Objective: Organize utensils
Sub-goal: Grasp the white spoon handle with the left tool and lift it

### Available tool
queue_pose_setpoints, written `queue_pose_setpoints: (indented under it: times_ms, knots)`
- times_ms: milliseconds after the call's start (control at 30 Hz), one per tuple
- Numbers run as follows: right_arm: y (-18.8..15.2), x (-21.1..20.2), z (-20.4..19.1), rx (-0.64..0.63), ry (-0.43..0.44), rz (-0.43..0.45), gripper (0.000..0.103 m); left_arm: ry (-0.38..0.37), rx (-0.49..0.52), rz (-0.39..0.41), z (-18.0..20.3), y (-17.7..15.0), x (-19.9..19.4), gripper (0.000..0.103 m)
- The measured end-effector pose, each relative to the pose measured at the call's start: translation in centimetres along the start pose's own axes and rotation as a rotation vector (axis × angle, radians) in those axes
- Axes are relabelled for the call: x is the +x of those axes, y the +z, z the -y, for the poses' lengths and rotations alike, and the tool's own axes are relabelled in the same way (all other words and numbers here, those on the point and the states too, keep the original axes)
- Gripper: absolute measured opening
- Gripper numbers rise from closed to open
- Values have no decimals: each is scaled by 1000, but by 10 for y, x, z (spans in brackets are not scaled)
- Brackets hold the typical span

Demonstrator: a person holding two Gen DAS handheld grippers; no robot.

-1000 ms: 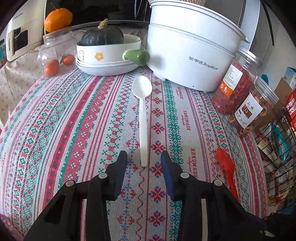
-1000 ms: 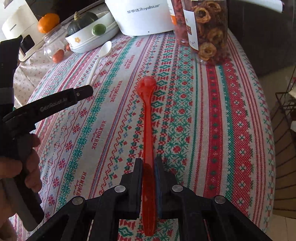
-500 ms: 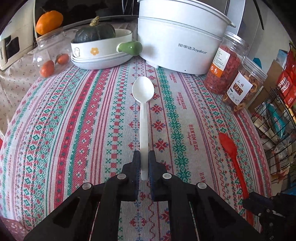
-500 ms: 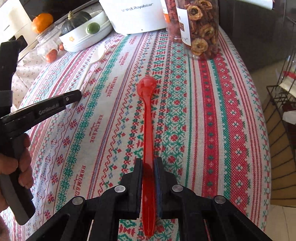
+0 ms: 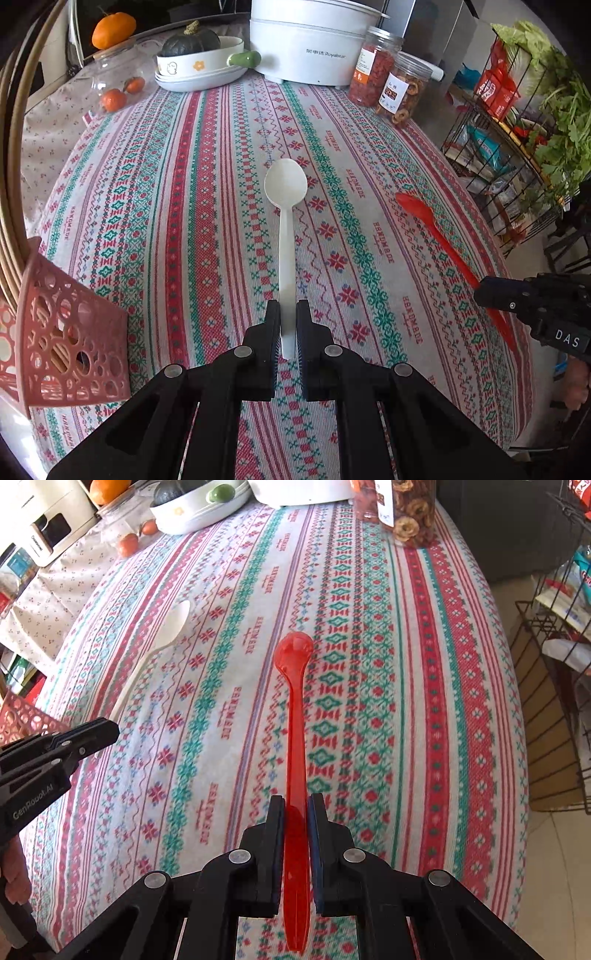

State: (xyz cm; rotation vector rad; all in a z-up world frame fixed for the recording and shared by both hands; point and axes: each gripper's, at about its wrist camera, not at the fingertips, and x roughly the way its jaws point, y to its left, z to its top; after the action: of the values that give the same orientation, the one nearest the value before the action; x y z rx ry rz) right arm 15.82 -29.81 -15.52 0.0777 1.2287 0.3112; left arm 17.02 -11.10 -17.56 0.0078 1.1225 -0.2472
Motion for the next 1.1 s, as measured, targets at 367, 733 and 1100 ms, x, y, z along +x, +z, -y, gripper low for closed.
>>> queue_pose_setpoints:
  times_ms: [367, 733, 1100]
  knots:
    - [-45, 16, -37, -52, -31, -233, 10, -52, 131, -274, -4, -73, -25, 9]
    - [-14, 7, -33, -30, -61, -138, 49, -55, 208, -179, 13, -34, -26, 57]
    - [6, 10, -29, -37, -61, -100, 49, -6, 243, -138, 24, 11, 24, 52]
